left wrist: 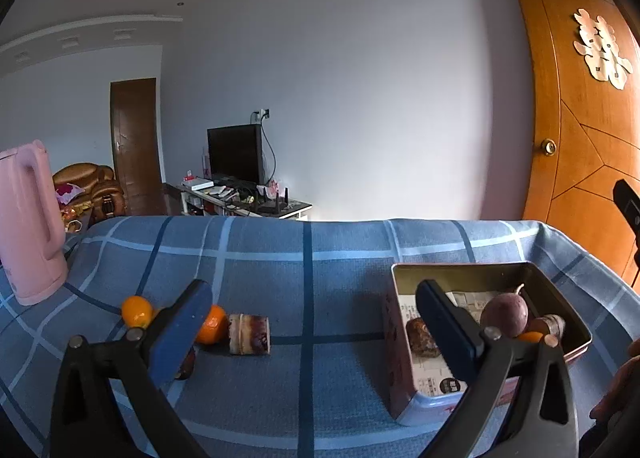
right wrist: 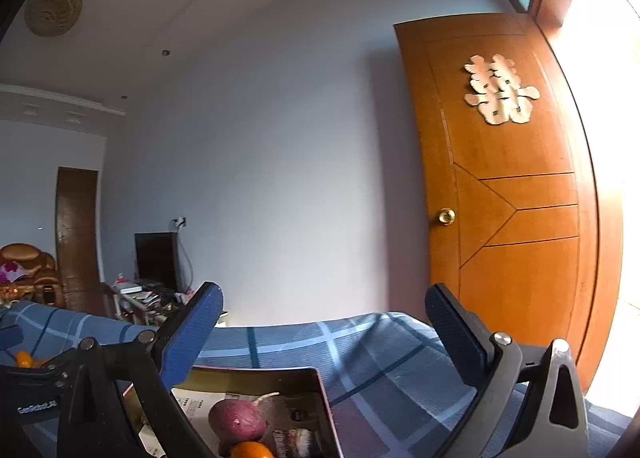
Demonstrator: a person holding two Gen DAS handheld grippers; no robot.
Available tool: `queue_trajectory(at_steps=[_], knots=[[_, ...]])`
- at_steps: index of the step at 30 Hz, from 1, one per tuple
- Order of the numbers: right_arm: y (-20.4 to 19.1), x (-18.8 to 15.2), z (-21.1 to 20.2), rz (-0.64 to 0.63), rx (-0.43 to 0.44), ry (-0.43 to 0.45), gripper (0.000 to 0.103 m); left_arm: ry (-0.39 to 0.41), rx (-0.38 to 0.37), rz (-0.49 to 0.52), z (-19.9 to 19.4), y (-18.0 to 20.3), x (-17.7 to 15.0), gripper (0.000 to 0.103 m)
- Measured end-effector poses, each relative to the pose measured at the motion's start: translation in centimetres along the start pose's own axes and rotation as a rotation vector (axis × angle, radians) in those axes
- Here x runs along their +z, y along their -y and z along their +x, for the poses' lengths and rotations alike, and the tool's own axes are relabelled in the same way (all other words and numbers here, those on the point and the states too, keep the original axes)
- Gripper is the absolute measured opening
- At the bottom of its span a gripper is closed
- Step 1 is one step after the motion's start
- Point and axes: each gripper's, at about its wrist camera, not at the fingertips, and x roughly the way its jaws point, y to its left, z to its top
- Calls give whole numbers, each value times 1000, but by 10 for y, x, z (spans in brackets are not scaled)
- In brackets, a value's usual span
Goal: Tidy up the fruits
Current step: 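Withdraw both open tools from the tin toward the remaining produce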
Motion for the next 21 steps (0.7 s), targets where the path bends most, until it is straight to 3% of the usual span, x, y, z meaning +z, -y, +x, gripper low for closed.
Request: queue_trajectory(at_steps=[7,15,21], knots=[[-1,0,-9,-6,-63,13,102,13,-10,12,-10,-8,-3,103],[-4,-5,-15,107,-39,-85,102,6,-11,1,-17,-24,-6,103],[-34,-8,-18,88,13,-143,102,11,-12,15,-24,-36,-8,103]])
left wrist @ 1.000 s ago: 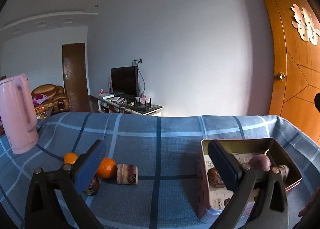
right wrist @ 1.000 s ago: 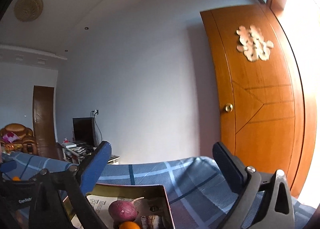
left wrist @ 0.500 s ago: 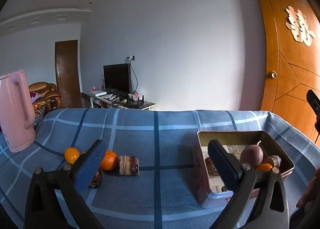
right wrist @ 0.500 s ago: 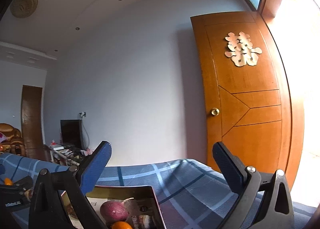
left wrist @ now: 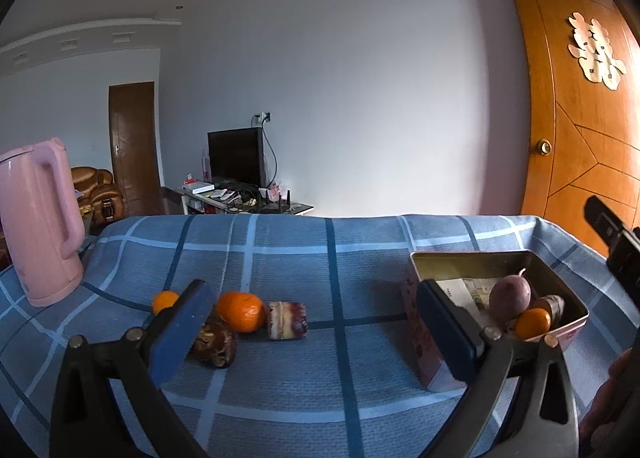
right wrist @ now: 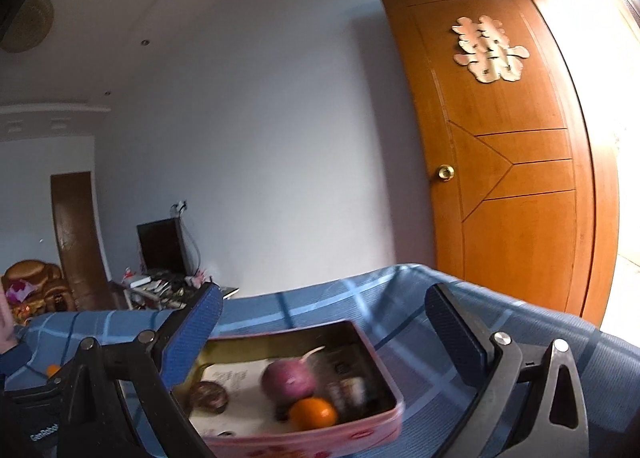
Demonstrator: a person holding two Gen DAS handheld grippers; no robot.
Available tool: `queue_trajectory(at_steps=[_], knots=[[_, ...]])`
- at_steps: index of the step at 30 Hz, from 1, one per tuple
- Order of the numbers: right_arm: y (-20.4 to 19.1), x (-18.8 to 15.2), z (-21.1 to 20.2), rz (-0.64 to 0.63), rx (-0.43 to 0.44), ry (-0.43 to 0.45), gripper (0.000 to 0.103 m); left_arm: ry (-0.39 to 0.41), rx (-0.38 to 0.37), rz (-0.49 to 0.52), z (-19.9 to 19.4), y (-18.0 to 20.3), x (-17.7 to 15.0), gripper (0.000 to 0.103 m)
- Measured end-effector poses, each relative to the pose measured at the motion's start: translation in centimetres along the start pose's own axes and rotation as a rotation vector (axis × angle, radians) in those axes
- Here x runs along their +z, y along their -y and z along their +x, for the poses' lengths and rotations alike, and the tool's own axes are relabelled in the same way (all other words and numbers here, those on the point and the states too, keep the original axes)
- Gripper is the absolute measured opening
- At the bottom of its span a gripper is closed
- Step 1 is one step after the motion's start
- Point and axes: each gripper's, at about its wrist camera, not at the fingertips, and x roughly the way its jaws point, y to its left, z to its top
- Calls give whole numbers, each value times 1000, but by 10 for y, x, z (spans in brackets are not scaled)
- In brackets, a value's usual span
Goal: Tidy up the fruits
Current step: 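Withdraw both open tools from the tin toward the remaining produce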
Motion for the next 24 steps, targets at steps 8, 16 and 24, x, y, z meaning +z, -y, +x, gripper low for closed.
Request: queue_trajectory(at_steps=[8,16,24], knots=[[-40,-8,-6,-44,63,-22,102,-11,17,-5,-2,-25,-1,103],[-73,-16,-6,-45,110,-56,102,-25,59,-5,3,-53,0,103],[-111,-22,-3,-33,170,-84,102,-33,98,-19,9,-84,1,103]])
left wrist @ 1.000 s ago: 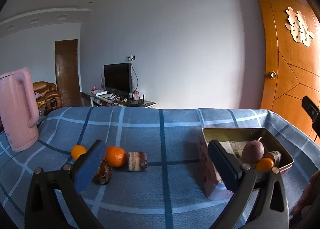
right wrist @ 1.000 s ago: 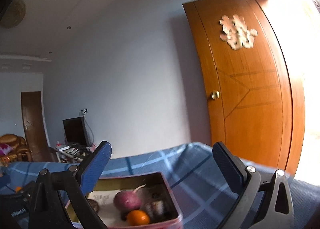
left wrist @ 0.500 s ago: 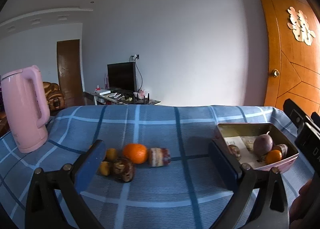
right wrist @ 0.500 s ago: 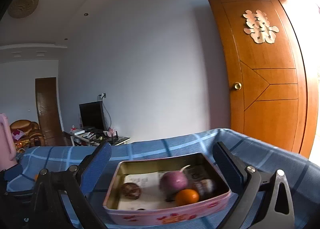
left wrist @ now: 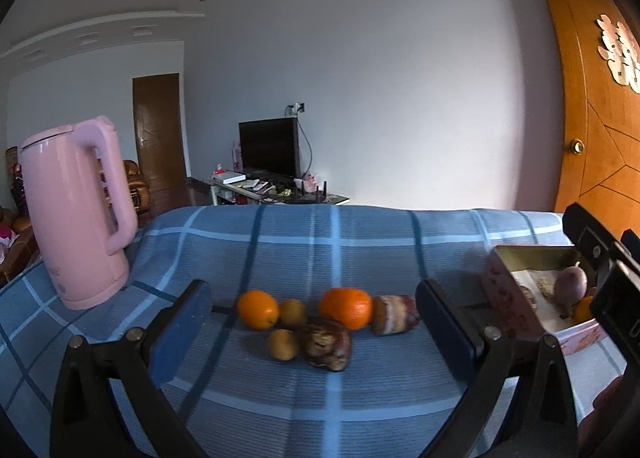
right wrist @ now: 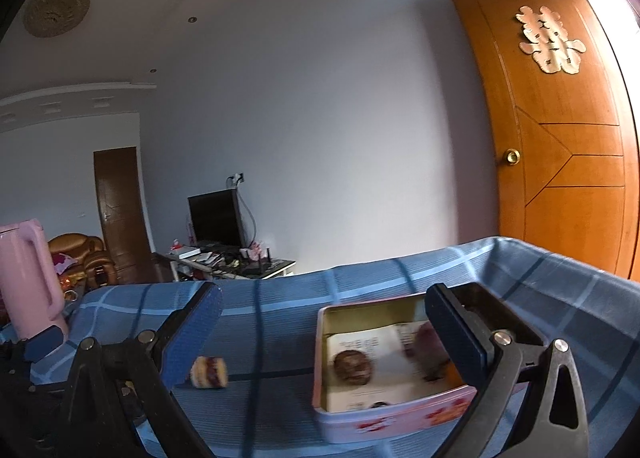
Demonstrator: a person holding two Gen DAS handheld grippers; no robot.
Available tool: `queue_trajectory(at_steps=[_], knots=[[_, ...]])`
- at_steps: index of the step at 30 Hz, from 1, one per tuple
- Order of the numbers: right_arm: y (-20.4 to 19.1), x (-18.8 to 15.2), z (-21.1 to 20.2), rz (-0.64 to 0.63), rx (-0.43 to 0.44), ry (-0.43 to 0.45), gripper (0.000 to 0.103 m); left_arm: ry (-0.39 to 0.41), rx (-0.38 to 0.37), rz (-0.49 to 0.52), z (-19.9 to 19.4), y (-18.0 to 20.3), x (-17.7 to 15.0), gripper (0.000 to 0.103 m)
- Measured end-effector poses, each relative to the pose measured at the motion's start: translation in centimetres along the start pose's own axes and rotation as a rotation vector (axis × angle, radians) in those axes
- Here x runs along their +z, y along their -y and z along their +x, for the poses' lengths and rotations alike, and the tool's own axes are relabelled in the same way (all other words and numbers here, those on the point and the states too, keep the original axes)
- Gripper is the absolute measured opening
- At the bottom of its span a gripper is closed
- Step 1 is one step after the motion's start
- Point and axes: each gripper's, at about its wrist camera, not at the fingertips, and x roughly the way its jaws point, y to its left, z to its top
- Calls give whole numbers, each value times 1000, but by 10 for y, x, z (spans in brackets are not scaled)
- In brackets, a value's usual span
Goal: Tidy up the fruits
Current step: 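Withdraw both open tools from the tin toward the remaining produce, then reach both tools toward the remaining oranges and kiwis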
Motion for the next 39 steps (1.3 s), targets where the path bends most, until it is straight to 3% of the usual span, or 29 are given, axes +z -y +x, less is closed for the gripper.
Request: queue_trajectory(at_steps=[7,15,20,26,33,39], knots=[[-28,-5,7,-2,48,-22,102,-22,41,-19,13,-38,2,103],[-54,-10,23,-47,85,-99,102,-46,143,-43,33,-96,6,103],[-70,-15,41,-104,115,-197,102,-101,198,-123,50,-136,7,103],[-86,-26,76,-138,176,-374,100,-149,218,-116,61,-144,5,103],[-101,-51,124,-186,204,-642,74,-193,162,-97,67,-142,3,103],[-100,-52,138,-153,201,-661,64,-211,76,-32,71,-126,3,103]])
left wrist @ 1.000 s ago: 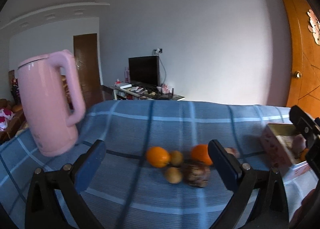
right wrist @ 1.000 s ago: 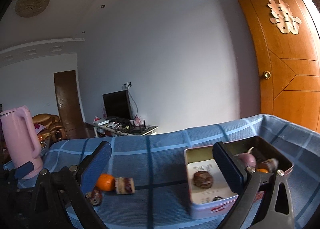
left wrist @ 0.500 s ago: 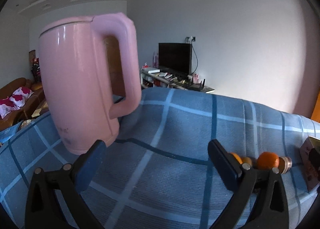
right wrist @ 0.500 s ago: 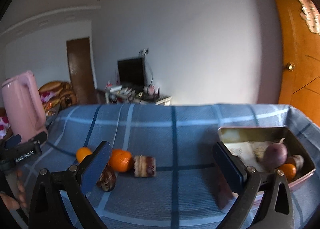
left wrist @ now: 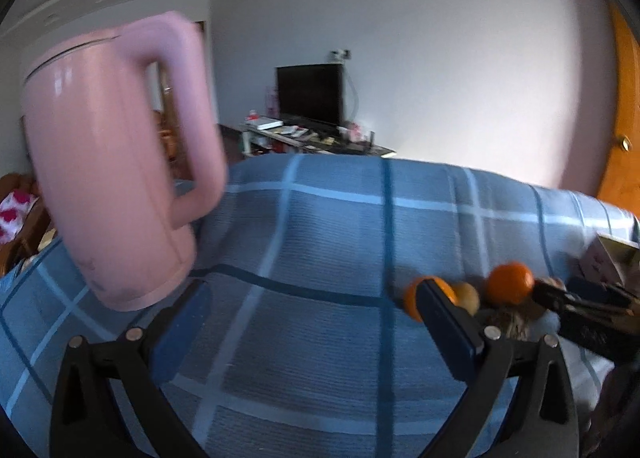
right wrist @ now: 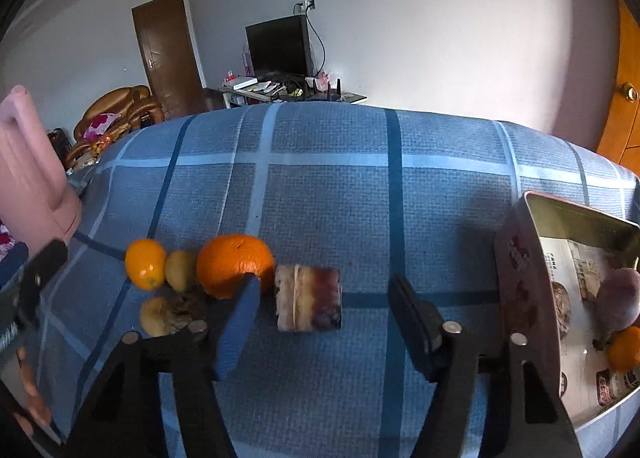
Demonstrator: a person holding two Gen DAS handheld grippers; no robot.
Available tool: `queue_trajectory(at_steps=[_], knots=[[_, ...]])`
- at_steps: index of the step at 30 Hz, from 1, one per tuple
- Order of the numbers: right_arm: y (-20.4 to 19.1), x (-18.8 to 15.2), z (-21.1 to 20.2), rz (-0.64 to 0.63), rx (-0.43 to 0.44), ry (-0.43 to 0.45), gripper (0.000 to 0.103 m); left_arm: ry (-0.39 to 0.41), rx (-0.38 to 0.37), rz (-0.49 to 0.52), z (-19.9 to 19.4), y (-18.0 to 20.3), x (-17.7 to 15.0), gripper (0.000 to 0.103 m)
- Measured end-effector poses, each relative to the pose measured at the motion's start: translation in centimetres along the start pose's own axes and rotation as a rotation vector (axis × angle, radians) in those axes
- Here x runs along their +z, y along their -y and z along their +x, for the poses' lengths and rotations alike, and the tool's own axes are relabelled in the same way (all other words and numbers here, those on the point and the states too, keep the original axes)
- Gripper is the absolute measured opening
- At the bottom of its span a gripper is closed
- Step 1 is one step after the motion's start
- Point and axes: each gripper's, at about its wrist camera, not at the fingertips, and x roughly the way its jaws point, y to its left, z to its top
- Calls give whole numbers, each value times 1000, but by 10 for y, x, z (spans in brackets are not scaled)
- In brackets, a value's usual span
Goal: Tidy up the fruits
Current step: 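Reach both tools toward the remaining oranges and kiwis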
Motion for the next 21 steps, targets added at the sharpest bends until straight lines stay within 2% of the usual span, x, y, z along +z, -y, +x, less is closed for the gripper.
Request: queue_trajectory(at_steps=[3,5,6,10,12,15,19,21], knots=[[5,1,11,30,20,-56,58,2,-21,38,-2,8,0,103],[10,0,11,51,81,-61,47,7,-36,51,-4,11,0,103],[11,-1,9,56,86,-57,38,10,-47,55,-5,12,0,103],[15,-8,-2,75,90,-38,37,21,-109,89,-9,19,-1,103],[24,-15,-19,112,127,28,37,29,-151,120,-13,27,-2,103],[30,-25,-49,104,123,135,37,45,-229,177,-22,41,-5,103],[35,-38,-77,85,100,212,37,32,-341,236,-29,64,-9,102],[38,-41,-83,86,89,232,38,5,-389,257,-26,80,-8,98]])
